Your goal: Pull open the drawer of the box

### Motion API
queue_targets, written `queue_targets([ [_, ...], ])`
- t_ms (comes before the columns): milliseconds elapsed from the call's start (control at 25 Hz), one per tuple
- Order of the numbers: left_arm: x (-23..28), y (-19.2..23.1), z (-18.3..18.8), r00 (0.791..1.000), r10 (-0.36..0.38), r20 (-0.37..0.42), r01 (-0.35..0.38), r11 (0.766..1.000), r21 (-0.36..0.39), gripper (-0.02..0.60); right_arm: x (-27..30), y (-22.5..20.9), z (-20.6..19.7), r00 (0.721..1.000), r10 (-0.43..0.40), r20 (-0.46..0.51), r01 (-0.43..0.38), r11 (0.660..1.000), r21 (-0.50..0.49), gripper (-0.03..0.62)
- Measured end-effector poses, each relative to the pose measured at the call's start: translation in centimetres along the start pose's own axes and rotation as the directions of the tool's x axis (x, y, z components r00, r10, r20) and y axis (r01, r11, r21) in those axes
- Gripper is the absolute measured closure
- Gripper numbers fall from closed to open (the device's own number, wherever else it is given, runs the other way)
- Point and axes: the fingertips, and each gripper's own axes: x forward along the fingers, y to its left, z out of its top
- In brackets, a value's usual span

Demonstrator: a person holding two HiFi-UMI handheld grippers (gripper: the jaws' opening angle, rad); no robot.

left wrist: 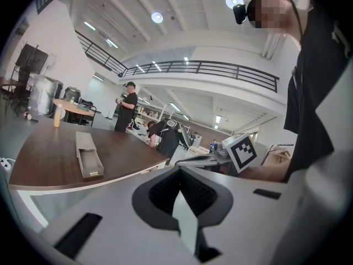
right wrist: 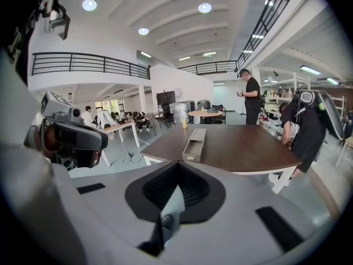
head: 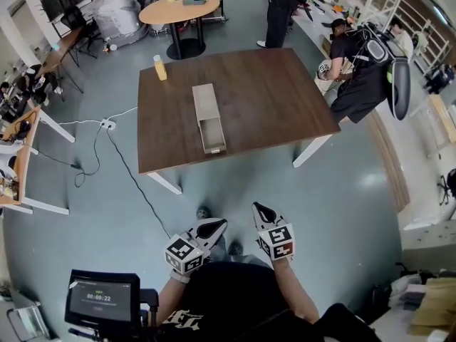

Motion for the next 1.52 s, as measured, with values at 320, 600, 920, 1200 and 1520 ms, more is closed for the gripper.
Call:
queue_targets([
  [320,-1.3,-1.1,-0.7,1.000,0.029,0.012,-0.029,0.999,0.019,0.577,-1.5,1.9,-0.5,0.998,0.055,0.018,-0.054,0.998,-0.041,0.606],
  [600,-2.3,-1.3,-1.1,0.999,0.051,0.015,-0.052,0.998,0.025,0.577,-1.8,3.4,-0.8,0.995,0.101,0.025,-0.099,0.993,-0.063,0.606],
  [920,-1.9,-1.9,-1.1,0.999,0.044,0.013,-0.045,0.999,0.030,0.577,-2.3,3.2,-0.3,0.993,0.105,0.052,-0.101,0.993,-0.060,0.606],
  [1200,-1.8,-1.6,-0.9,0.999,0.044,0.018,-0.045,0.998,0.039,0.577,-2.1,3.2,-0.2,0.992,0.107,0.060,-0.103,0.992,-0.070,0.606],
  [1520,-1.6,-1.6,-1.0,0.999,0.044,0.009,-0.044,0.998,0.040,0.577,-2.1,3.4,0.4,0.989,0.128,0.079,-0.121,0.989,-0.084,0.606],
])
